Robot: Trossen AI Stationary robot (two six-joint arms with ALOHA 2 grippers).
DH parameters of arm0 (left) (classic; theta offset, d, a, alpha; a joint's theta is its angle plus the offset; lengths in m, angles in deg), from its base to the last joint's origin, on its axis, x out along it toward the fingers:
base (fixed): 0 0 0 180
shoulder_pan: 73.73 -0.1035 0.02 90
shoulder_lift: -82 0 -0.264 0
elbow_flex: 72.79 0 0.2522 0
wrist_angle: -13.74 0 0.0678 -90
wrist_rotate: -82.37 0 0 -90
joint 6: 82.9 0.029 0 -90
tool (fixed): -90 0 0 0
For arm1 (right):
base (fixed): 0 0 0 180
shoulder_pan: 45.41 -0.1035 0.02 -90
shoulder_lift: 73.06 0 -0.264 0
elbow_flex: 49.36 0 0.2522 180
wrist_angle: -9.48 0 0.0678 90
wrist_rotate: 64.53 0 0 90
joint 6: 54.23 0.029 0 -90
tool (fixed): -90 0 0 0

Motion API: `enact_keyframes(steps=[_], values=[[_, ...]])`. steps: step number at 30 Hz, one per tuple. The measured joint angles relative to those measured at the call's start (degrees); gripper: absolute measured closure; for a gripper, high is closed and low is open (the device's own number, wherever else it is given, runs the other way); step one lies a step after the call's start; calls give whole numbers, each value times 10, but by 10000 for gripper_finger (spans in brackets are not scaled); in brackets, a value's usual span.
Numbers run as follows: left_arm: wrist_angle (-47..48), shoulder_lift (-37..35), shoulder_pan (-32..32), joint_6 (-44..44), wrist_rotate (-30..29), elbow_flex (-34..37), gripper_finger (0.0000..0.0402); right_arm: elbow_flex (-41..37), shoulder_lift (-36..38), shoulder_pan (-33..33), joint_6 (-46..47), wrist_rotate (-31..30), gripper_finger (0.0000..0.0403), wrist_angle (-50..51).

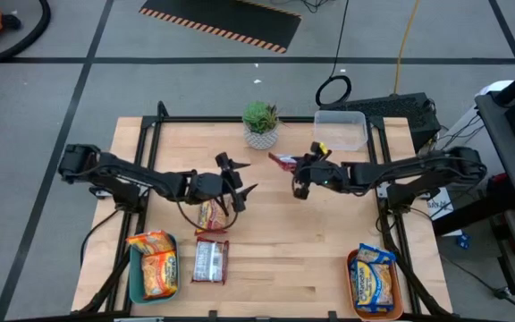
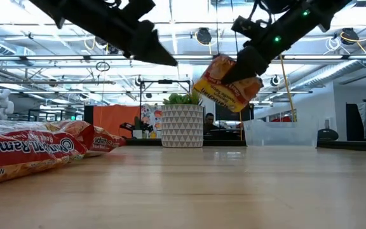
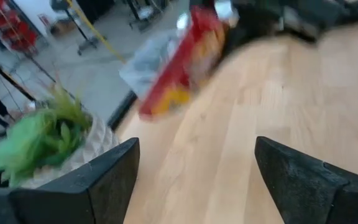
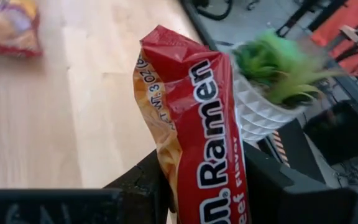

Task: Sort Maruchan noodles
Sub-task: Put the top red noodle pack into the transparent bin

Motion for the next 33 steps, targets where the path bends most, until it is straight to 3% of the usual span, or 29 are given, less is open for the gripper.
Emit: enact_keyframes(steps=[6, 10, 17, 24, 29, 33], values=[[52, -19, 7, -10, 0, 1, 78, -37, 75, 11, 40, -50, 269, -3], [54, -19, 8, -10, -5, 1, 78, -83, 140, 23, 58, -70, 269, -64], [58, -19, 8, -24, -5, 1, 78, -234, 233, 47, -2, -71, 269, -332], [101, -19, 24, -85, -5, 1, 78, -344, 256, 89, -67, -81, 268, -652], [125, -19, 40, -120, -5, 1, 78, -343, 253, 117, -86, -146, 268, -667], [122, -19, 49, -117, -11, 1, 78, -336, 239, 153, -81, -159, 268, -665]])
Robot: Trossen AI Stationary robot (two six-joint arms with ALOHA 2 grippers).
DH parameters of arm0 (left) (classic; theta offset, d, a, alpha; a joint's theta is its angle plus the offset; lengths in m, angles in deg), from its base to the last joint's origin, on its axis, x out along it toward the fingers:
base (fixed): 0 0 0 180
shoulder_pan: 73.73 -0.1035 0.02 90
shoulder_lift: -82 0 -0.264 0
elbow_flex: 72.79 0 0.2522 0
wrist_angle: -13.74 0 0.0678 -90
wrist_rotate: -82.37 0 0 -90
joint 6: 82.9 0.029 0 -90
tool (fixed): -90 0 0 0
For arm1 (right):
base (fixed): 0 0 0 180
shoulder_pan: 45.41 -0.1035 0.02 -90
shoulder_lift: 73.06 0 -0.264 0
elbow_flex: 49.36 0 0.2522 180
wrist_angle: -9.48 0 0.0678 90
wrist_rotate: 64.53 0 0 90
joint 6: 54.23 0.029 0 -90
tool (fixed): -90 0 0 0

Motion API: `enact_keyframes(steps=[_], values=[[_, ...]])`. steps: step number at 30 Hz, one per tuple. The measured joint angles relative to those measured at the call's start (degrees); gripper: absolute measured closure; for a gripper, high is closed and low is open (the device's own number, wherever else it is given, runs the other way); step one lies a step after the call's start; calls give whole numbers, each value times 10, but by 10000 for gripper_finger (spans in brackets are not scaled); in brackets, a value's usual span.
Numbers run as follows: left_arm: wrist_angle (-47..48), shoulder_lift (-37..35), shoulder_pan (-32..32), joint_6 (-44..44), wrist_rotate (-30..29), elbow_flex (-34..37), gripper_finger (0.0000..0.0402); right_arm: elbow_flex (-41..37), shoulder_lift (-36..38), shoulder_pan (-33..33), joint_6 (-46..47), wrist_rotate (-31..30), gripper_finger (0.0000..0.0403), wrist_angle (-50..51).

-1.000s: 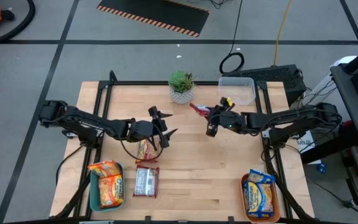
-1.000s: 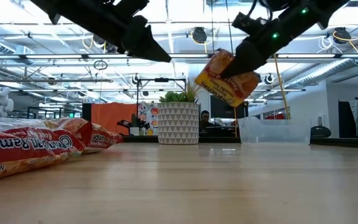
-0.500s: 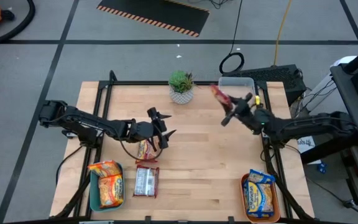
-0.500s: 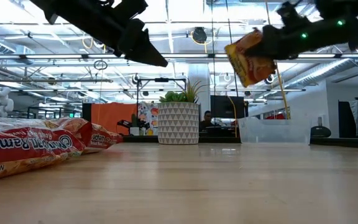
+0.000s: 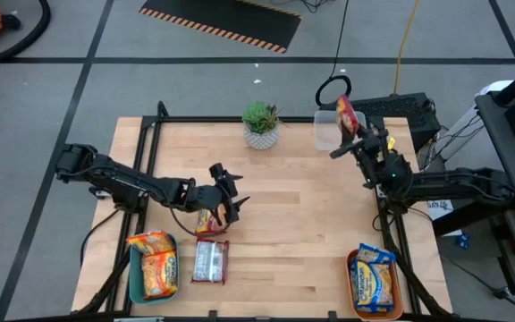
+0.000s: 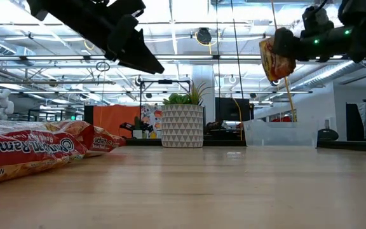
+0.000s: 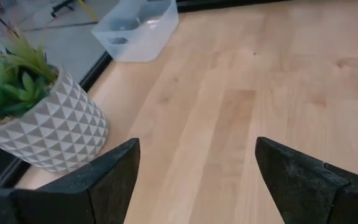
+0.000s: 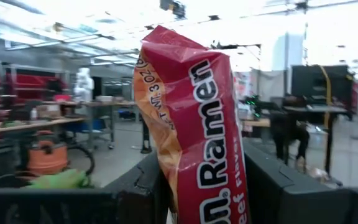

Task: Sort Maruchan noodles
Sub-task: Put the top red noodle pack into the transparent bin

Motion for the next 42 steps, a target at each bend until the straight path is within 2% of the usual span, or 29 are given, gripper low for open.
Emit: enact_keyframes(steps=[5, 11, 15, 22, 25, 33, 37, 42], values=[[-26, 0, -5, 40, -22, 0, 78, 0, -31, 57, 59, 1, 268, 7], [-81, 0, -29, 96, -24, 0, 78, 0, -83, 118, 163, 2, 268, 5], [-107, 0, -48, 121, -24, 0, 78, 0, -123, 142, 200, 2, 268, -3], [-125, 0, -72, 148, -22, 0, 78, 2, -177, 158, 224, 1, 268, -23], [-131, 0, -81, 150, -4, 0, 78, 14, -198, 157, 213, 1, 268, -13], [-154, 0, -83, 147, 28, 0, 78, 70, -253, 159, 232, 0, 268, 111], [-153, 0, -79, 147, 29, 0, 78, 86, -273, 167, 237, 0, 268, 115], [-152, 0, -75, 145, 30, 0, 78, 94, -293, 189, 290, 2, 268, 113]])
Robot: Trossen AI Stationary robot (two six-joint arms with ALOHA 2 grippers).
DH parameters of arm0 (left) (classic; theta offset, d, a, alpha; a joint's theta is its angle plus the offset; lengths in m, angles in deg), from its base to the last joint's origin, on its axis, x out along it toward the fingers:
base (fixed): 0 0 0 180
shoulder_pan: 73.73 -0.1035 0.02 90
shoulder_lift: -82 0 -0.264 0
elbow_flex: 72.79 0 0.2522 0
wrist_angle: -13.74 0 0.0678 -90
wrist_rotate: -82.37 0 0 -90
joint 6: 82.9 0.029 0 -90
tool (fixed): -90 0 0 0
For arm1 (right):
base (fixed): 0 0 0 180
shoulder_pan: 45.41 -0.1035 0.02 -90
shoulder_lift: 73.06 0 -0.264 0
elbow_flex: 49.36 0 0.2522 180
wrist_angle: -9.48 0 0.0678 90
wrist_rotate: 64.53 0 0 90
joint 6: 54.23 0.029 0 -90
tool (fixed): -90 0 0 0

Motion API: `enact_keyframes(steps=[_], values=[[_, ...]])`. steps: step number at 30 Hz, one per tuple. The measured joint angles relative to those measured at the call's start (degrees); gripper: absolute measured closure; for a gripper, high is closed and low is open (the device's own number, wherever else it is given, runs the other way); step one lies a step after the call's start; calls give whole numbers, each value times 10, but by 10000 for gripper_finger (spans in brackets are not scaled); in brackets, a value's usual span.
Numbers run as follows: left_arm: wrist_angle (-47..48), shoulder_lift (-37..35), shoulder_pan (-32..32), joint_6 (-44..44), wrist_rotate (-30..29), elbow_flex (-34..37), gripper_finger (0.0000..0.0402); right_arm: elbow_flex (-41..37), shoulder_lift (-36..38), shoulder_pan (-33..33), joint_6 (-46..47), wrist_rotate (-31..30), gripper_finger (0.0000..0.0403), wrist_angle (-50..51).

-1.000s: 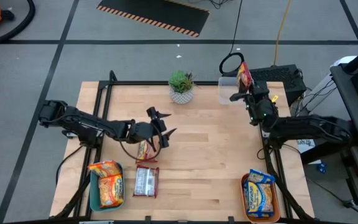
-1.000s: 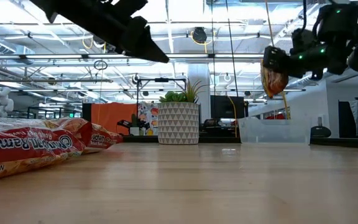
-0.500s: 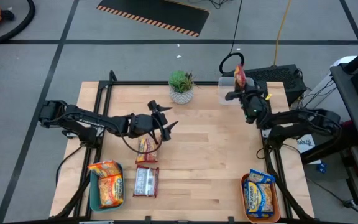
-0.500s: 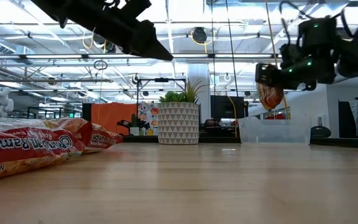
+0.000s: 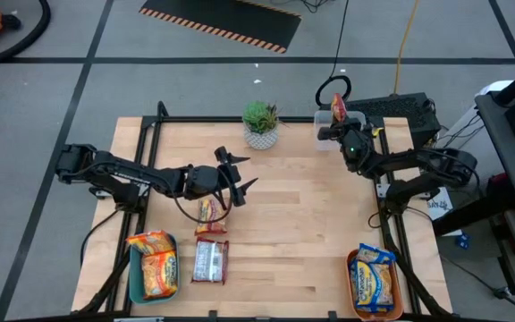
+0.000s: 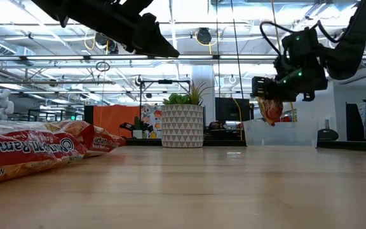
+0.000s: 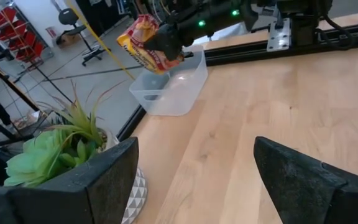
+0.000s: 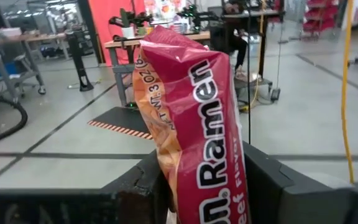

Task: Sort Maruchan noodles
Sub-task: Put the top red noodle pack into the transparent bin

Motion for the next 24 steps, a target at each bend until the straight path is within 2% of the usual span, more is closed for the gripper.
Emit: enact_keyframes(steps=[4, 13, 24], values=[[0, 0, 0, -5, 0, 0, 78, 0, -22, 7, 41, 1, 263, -16], [0, 0, 0, -9, 0, 0, 78, 1, -85, 2, 59, 22, 260, -94], [2, 0, 0, -15, 3, 0, 78, 11, -88, 2, 42, 31, 259, -88]])
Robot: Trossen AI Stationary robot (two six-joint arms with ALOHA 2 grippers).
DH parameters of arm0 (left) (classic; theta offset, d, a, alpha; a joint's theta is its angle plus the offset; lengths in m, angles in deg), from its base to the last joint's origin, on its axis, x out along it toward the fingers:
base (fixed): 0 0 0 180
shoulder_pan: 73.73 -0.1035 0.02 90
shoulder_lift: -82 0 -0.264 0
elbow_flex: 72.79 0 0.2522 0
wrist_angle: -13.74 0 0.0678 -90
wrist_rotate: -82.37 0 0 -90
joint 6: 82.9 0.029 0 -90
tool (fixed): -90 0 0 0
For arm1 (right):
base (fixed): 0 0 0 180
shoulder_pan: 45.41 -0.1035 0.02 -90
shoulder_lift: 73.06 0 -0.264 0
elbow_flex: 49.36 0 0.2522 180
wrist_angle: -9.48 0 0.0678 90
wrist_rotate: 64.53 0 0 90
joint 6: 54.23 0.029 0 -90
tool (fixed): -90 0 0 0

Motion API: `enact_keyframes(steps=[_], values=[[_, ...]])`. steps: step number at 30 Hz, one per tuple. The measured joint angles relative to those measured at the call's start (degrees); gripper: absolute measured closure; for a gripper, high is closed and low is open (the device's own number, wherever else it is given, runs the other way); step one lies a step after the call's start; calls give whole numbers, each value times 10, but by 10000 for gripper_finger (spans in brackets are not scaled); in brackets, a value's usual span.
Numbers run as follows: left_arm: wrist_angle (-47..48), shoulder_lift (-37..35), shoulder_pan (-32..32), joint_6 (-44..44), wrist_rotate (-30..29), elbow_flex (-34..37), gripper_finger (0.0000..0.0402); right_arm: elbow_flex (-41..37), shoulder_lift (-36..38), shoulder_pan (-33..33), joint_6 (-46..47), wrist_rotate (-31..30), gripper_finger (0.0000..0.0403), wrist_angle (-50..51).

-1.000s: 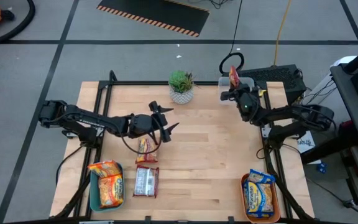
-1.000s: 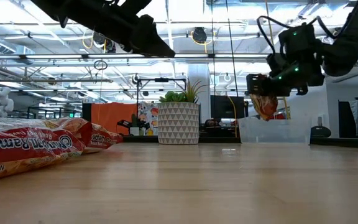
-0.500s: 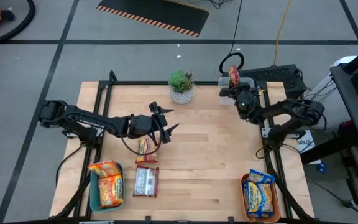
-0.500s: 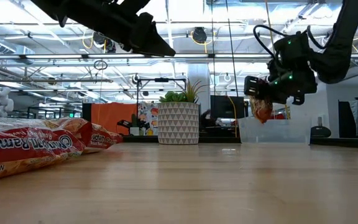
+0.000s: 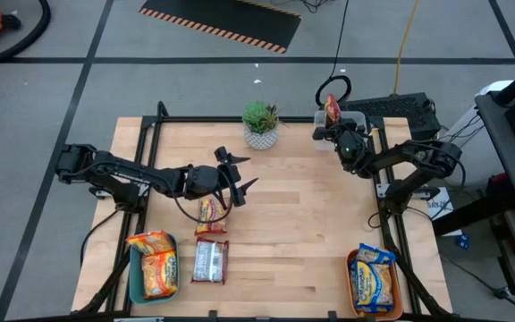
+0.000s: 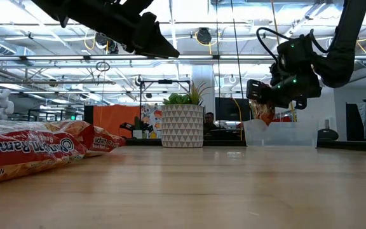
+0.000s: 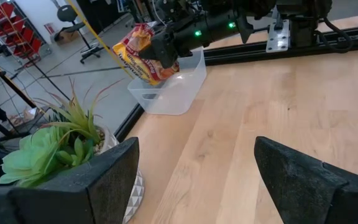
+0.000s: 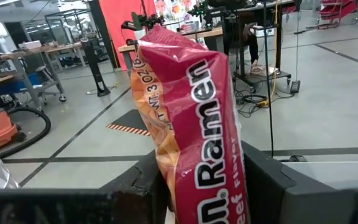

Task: Sort Maruchan noodles
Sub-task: Put the top red noodle pack into the transparent bin

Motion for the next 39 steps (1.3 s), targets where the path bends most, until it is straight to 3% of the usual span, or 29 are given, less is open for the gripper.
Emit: enact_keyframes(steps=[10, 23, 30, 39], values=[[2, 0, 0, 0, 1, 0, 78, 0, 0, 0, -21, 2, 245, 0], [9, 0, 0, -5, 1, 0, 78, 0, 0, 0, -32, 4, 143, -17], [38, 0, 0, -15, 1, 0, 78, 0, 19, 0, -50, 83, 131, -49], [84, 0, 1, -29, 1, 0, 78, 0, 115, -42, -110, 167, 137, -36]])
